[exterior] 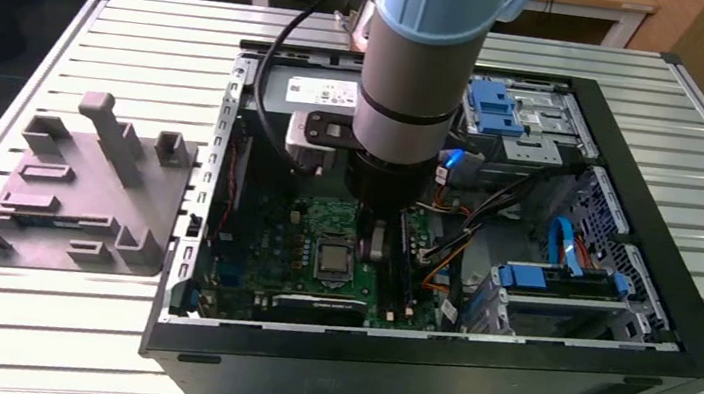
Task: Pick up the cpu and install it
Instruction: 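Install the first cpu locking lever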
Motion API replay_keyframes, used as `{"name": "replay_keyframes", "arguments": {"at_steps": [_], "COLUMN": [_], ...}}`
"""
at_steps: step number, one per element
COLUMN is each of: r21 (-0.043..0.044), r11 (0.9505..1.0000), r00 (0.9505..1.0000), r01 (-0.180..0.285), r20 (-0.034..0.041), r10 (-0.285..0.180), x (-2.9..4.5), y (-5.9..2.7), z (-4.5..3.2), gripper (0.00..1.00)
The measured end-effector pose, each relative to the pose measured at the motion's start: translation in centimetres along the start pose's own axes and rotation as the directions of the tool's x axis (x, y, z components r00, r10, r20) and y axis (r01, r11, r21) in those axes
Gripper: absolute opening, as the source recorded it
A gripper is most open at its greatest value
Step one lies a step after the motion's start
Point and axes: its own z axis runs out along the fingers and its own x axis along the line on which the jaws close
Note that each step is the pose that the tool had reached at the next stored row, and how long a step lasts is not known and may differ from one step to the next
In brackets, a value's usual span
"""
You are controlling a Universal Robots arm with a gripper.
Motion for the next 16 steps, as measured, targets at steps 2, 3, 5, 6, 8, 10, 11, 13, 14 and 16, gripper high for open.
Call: {"name": "replay_keyframes", "arguments": {"at_steps": [2,3,5,6,8,10,11,13,14,16], "r21": [0.0014,0.0017,0.0022,0.0028,0.0056,0.0077,0.0082,0.0086,0.0086,0.0086], "r11": [0.9999,0.9999,0.9998,0.9997,0.9993,0.9991,0.9991,0.9991,0.9991,0.9991], "r00": [0.9999,0.9999,0.9998,0.9997,0.9993,0.9991,0.9991,0.9991,0.9991,0.9991], "r01": [0.011,0.015,0.021,0.026,0.038,0.042,0.042,0.042,0.042,0.043], "r20": [-0.0002,-0.0003,-0.0005,-0.0005,-0.0009,-0.0011,-0.001,-0.0011,-0.0012,-0.0014], "r10": [-0.011,-0.015,-0.021,-0.026,-0.038,-0.042,-0.042,-0.042,-0.042,-0.043], "x": [0.06,0.09,0.19,0.23,0.32,0.42,0.46,0.55,0.56,0.57], "y": [0.01,0.02,0.02,0.01,0.03,0.06,0.07,0.09,0.09,0.08], "z": [0.17,0.26,0.42,0.5,0.59,0.68,0.71,0.8,0.86,1.04], "gripper": [0.11,0.11,0.11,0.11,0.11,0.11,0.11,0.11,0.11,0.11]}}
